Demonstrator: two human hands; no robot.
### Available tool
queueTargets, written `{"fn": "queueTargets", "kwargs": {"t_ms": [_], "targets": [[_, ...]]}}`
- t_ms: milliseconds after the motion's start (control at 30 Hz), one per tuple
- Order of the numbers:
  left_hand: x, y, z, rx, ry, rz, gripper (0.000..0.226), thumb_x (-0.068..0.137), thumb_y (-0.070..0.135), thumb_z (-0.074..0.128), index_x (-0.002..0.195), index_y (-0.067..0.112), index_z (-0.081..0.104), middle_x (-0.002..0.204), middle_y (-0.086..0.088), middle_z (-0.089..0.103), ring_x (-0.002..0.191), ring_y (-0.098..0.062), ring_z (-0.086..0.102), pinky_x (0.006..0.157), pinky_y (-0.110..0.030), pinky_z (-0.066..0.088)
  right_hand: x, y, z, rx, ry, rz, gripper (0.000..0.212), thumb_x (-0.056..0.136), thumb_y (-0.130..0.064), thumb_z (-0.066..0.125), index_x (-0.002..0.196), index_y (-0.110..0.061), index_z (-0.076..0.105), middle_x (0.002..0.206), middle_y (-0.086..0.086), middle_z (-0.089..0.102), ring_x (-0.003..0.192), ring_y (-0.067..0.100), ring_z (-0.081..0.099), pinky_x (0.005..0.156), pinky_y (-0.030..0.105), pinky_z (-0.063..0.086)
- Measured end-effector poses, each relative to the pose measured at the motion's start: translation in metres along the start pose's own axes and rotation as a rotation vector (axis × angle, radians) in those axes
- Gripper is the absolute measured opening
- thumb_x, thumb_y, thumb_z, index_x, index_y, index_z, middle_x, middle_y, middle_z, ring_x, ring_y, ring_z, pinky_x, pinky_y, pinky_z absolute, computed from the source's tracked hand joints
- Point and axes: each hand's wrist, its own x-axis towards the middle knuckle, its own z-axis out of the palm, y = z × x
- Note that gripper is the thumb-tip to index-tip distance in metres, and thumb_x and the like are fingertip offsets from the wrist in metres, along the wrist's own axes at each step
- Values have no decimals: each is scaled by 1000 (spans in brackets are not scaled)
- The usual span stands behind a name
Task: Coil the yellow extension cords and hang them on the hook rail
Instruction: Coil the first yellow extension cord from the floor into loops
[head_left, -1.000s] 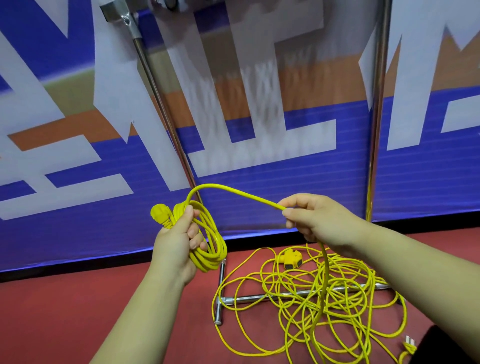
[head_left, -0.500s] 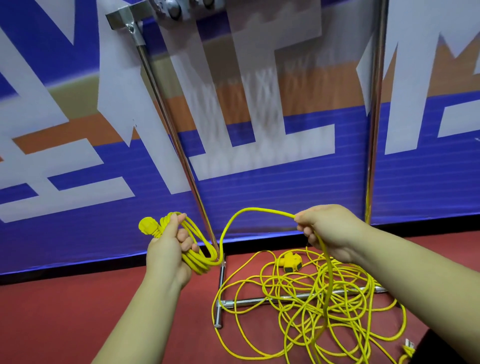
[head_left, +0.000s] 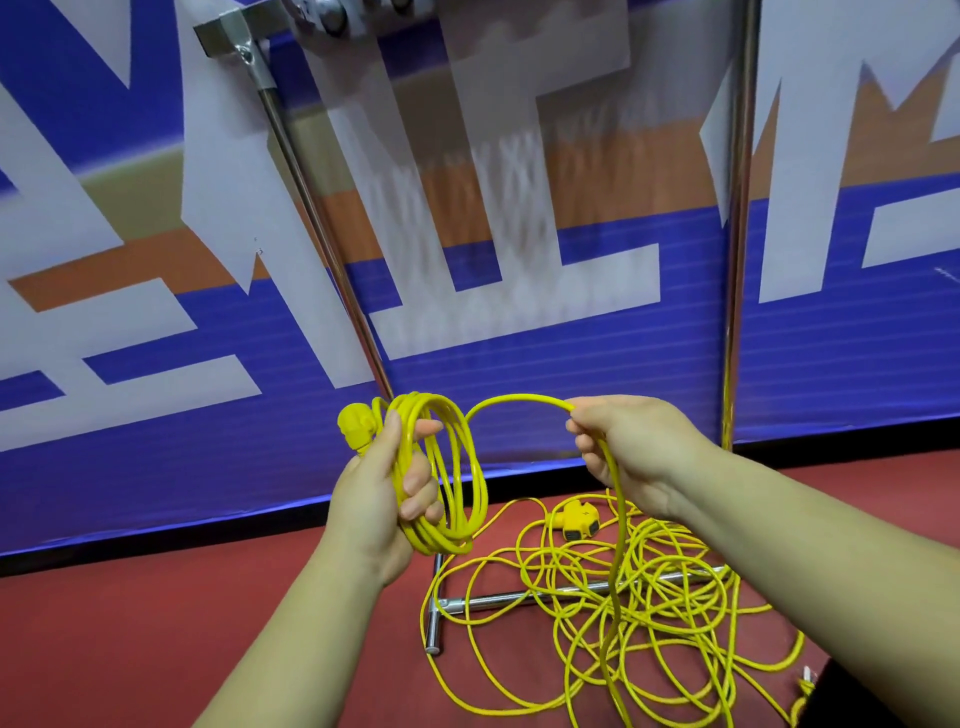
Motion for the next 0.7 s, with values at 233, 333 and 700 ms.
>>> {"fn": "queueTargets", "kwargs": {"t_ms": [233, 333, 700], "targets": [[-2, -14, 6, 96, -79, -96, 56, 93, 57, 45, 100, 7, 68, 50, -3, 30, 32, -11, 28, 40, -24, 36, -9, -2, 9, -47, -106, -67, 11, 97, -12, 59, 100, -14, 70, 78, 2, 67, 55, 6, 53, 52, 21, 45], [-1, -19, 9, 151, -79, -122, 62, 92, 59, 45, 110, 4, 65, 53, -5, 31, 35, -13, 29, 43, -26, 38, -14, -2, 13, -129, -154, -114, 12, 97, -17, 62, 102, -17, 72, 72, -1, 65, 53, 6, 51, 50, 20, 41], [1, -31, 23, 66, -72, -259, 68, 91, 71, 40, 104, 8, 61, 63, -9, 43, 45, -20, 39, 54, -31, 39, -47, -8, 32, -573, -350, -234, 37, 95, 0, 41, 118, -8, 69, 54, -9, 62, 38, 2, 49, 42, 13, 38]]}}
